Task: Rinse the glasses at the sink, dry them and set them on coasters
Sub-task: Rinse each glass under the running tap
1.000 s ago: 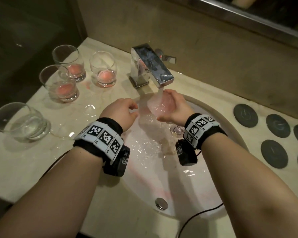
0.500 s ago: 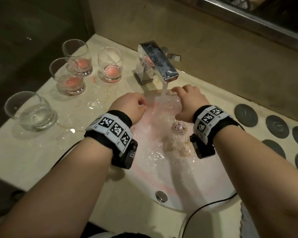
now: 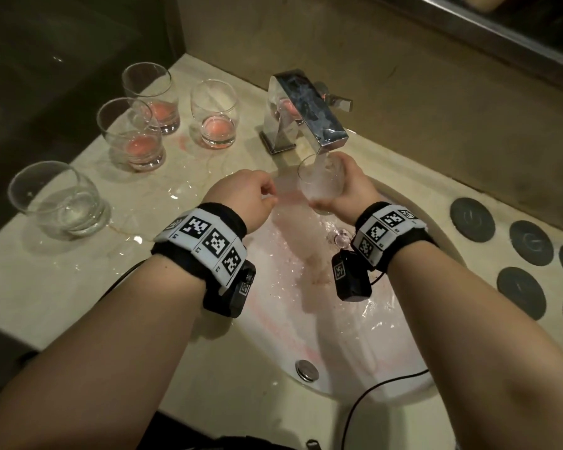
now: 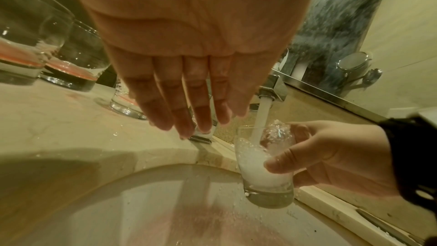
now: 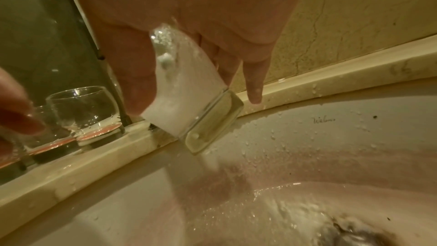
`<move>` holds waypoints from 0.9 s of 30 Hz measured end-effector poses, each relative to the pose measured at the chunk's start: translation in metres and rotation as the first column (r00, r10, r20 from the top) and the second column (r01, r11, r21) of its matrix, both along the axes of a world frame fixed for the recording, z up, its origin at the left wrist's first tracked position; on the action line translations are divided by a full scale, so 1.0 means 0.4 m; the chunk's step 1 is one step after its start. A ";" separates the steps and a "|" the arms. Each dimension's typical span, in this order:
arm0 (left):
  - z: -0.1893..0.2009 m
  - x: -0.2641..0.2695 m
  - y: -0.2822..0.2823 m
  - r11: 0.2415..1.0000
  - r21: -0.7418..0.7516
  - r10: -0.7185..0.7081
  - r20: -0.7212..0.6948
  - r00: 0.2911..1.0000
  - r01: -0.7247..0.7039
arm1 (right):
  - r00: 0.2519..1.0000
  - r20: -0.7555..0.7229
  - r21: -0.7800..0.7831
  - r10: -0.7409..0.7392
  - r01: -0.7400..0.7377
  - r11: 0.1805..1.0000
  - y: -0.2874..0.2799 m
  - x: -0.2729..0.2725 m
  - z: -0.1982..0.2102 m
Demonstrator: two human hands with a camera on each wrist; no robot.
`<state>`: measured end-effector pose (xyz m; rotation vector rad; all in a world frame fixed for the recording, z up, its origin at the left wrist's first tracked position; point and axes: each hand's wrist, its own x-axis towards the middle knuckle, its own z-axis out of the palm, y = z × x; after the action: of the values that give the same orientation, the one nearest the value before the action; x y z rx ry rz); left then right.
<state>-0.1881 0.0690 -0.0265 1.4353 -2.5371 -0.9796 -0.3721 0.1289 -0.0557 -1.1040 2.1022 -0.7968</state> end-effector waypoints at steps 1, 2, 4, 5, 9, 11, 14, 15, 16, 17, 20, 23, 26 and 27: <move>0.001 0.002 -0.001 1.000 -0.002 0.002 -0.001 1.000 -0.002 | 1.000 0.011 -0.003 0.001 -0.001 1.000 -0.001 0.001 0.006; 0.001 0.004 -0.001 1.000 -0.004 0.000 0.000 1.000 0.000 | 1.000 -0.001 -0.010 -0.001 0.001 1.000 -0.003 -0.004 0.002; 0.004 0.006 0.000 1.000 -0.007 -0.006 0.002 1.000 0.006 | 0.999 -0.032 -0.003 0.010 -0.010 1.000 0.003 -0.008 0.008; 0.005 0.006 0.001 1.000 -0.007 -0.008 0.002 1.000 0.008 | 0.999 -0.049 0.006 0.011 -0.010 1.000 0.006 -0.011 0.009; 0.012 0.010 0.006 1.000 -0.014 -0.004 -0.002 1.000 0.004 | 0.997 -0.079 -0.005 0.000 0.000 1.000 0.018 -0.017 0.017; 0.015 0.014 0.011 1.000 -0.016 -0.006 0.003 1.000 0.006 | 0.995 -0.096 0.003 0.017 -0.016 1.000 0.024 -0.018 0.023; 0.018 0.013 0.023 0.999 -0.025 -0.024 0.020 1.000 0.024 | 0.987 -0.144 0.060 0.077 -0.069 0.996 0.042 -0.022 0.038; 0.019 0.010 0.027 0.999 -0.027 -0.032 0.023 0.999 0.033 | 0.976 -0.186 0.098 0.112 -0.096 0.991 0.049 -0.025 0.044; 0.021 0.006 0.030 0.999 -0.030 -0.039 0.022 0.999 0.040 | 0.955 -0.249 0.143 0.158 -0.125 0.982 0.057 -0.027 0.051; 0.022 0.001 0.032 0.998 -0.032 -0.044 0.019 0.999 0.045 | 0.921 -0.328 0.191 0.211 -0.154 0.969 0.064 -0.028 0.057; 0.020 -0.018 0.040 0.998 -0.026 -0.055 0.010 0.998 0.055 | 0.686 -0.606 0.373 0.404 -0.204 0.905 0.081 -0.024 0.074; 0.012 -0.031 0.052 0.998 -0.017 -0.068 0.022 0.997 0.068 | 0.448 -0.712 0.511 0.540 -0.197 0.837 0.092 -0.033 0.081; 0.004 -0.037 0.059 0.998 -0.016 -0.067 0.034 0.997 0.067 | 0.370 -0.741 0.534 0.561 -0.182 0.826 0.095 -0.054 0.086; 0.003 -0.038 0.059 0.998 -0.016 -0.064 0.037 0.997 0.065 | 0.377 -0.751 0.519 0.541 -0.169 0.838 0.092 -0.061 0.085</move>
<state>-0.2034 0.0928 -0.0253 1.3872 -2.6264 -0.9463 -0.3965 0.1658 -0.0215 -1.9390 2.4368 0.5812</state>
